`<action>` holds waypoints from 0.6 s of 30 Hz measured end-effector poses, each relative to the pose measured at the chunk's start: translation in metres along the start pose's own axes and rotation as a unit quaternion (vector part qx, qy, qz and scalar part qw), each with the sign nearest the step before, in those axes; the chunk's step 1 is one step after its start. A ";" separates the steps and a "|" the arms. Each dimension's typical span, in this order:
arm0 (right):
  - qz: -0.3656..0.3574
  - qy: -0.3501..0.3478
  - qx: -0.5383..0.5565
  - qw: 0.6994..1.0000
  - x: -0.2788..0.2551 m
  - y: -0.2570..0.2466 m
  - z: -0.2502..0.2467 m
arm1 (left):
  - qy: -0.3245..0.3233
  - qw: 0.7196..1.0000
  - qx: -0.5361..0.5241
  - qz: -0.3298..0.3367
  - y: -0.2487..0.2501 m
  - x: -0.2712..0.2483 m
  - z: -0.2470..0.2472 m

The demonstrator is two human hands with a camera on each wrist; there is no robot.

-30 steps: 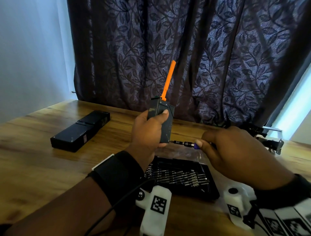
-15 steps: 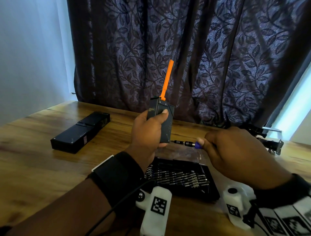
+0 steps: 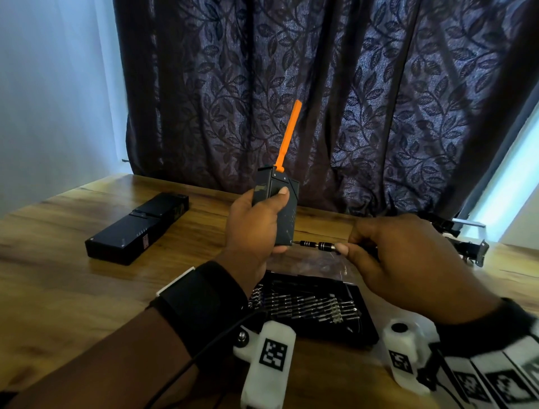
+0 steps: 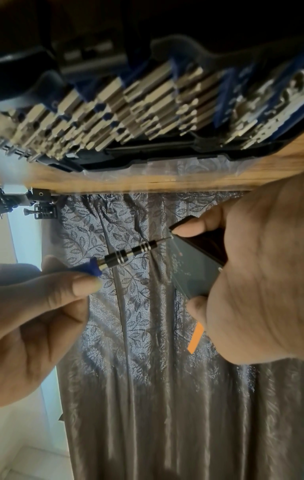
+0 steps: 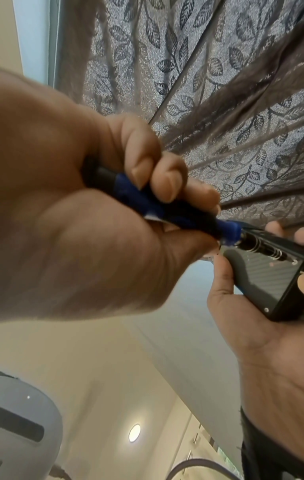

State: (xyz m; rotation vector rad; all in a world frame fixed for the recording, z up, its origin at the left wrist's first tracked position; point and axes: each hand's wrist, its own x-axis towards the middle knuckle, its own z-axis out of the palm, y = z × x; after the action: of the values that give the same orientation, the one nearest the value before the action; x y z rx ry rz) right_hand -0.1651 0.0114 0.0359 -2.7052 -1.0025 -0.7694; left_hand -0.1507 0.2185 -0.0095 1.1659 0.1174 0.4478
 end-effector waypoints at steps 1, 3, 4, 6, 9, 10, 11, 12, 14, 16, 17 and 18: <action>-0.003 -0.003 0.006 1.000 0.000 0.001 0.000 | 0.001 1.000 0.000 0.000 0.000 0.000 0.000; -0.008 -0.015 0.038 0.999 -0.001 0.005 0.000 | 0.006 1.000 -0.001 -0.003 0.001 0.000 0.000; -0.014 -0.015 0.053 0.998 -0.002 0.007 -0.001 | 0.010 1.000 0.000 -0.005 0.003 -0.001 -0.001; -0.030 -0.003 0.074 0.997 -0.003 0.011 -0.002 | 0.015 1.000 0.005 -0.004 0.006 -0.002 -0.001; -0.047 0.031 0.082 0.995 -0.004 0.015 -0.003 | 0.011 1.000 0.006 0.003 0.009 -0.004 0.000; -0.053 0.039 0.080 0.995 -0.005 0.017 -0.004 | 0.009 1.000 0.008 0.004 0.009 -0.004 0.001; -0.059 0.044 0.079 0.994 -0.005 0.018 -0.004 | 0.008 1.000 0.010 0.004 0.010 -0.005 0.001; -0.063 0.047 0.081 0.994 -0.005 0.018 -0.003 | 0.008 1.000 0.011 0.003 0.010 -0.005 0.001; -0.065 0.053 0.085 0.993 -0.004 0.019 -0.002 | 0.007 1.000 0.013 0.004 0.009 -0.005 0.001; -0.065 0.055 0.086 0.993 -0.003 0.018 -0.001 | 0.008 1.000 0.015 0.005 0.009 -0.004 0.001; -0.066 0.057 0.087 0.992 -0.003 0.017 -0.001 | 0.008 1.000 0.015 0.006 0.009 -0.004 0.001; -0.066 0.058 0.087 0.992 -0.003 0.017 0.000 | 0.009 1.000 0.015 0.006 0.009 -0.004 0.001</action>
State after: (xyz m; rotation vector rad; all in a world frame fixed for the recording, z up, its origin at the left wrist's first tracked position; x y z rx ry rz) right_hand -0.1563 -0.0036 0.0348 -2.4369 -1.1724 -0.8103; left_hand -0.1565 0.2195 -0.0013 1.1916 0.1336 0.4690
